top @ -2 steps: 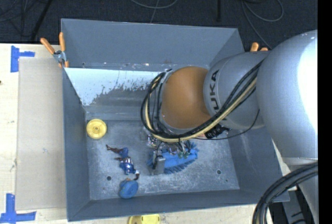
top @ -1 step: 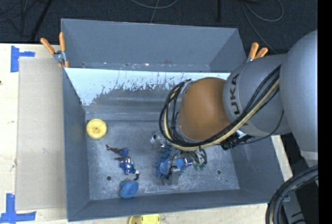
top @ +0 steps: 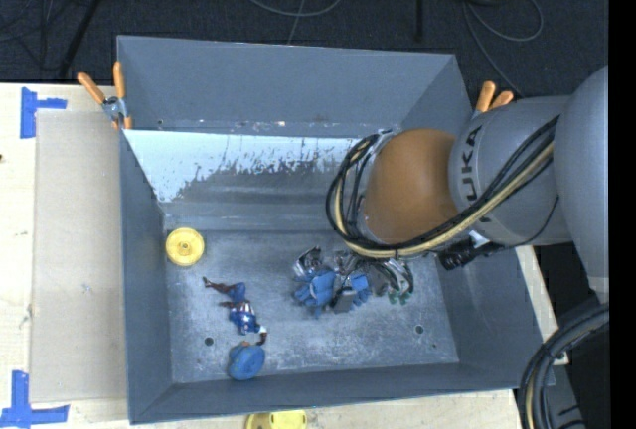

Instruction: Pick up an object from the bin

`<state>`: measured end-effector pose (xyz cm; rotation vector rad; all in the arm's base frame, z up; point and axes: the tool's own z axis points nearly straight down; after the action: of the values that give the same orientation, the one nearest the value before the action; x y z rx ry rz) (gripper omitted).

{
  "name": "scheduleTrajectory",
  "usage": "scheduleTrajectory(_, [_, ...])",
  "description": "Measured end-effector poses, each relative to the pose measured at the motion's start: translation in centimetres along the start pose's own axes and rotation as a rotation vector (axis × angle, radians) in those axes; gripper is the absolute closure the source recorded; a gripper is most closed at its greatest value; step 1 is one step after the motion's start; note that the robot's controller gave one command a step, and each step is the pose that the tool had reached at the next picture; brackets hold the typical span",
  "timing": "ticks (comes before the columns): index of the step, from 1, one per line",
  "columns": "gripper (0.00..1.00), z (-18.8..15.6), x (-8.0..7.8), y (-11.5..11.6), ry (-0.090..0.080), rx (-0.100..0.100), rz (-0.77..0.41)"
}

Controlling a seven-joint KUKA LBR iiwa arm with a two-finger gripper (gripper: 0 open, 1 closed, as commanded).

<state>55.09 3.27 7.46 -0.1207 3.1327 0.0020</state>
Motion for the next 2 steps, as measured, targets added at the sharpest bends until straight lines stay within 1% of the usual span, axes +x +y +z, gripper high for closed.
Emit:
scheduleTrajectory(1, [1.0,0.0,0.0,0.0,0.0,0.0,0.0])
scheduleTrajectory(2, [1.0,0.4,-0.9,1.7,0.004,-0.001,-0.397])
